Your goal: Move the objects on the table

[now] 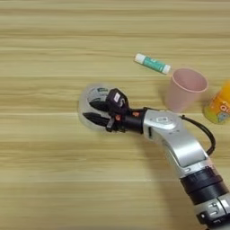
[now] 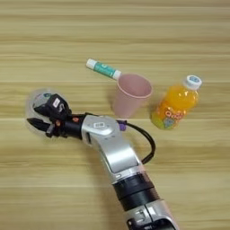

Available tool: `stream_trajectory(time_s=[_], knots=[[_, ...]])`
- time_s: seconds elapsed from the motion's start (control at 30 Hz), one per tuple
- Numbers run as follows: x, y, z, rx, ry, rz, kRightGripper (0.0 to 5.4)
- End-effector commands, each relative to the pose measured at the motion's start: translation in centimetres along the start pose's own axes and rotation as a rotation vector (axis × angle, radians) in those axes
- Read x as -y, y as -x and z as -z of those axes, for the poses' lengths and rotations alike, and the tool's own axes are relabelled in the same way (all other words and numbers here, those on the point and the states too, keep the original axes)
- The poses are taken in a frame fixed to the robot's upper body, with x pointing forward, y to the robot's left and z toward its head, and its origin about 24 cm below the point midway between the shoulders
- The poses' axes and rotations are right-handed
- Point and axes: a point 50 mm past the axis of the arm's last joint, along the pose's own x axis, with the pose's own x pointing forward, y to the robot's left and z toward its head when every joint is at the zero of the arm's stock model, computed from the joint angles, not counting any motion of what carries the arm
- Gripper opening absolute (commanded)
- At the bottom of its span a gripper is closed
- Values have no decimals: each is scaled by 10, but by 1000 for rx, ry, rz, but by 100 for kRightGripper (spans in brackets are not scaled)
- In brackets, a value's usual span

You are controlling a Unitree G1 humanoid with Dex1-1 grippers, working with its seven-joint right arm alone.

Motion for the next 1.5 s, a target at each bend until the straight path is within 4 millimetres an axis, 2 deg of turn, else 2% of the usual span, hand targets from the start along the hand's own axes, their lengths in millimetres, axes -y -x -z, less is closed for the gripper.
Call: stream_trajectory(time_s=[0.03,0.4,0.7,1.07,1.3,1.5], knots=[[9,4,-22,66,95,56,224],[10,16,-33,101,140,95,335],[9,49,-41,144,187,205,426],[9,102,-24,91,216,419,536],[15,137,2,19,152,587,536],[18,150,17,-6,82,665,536]])
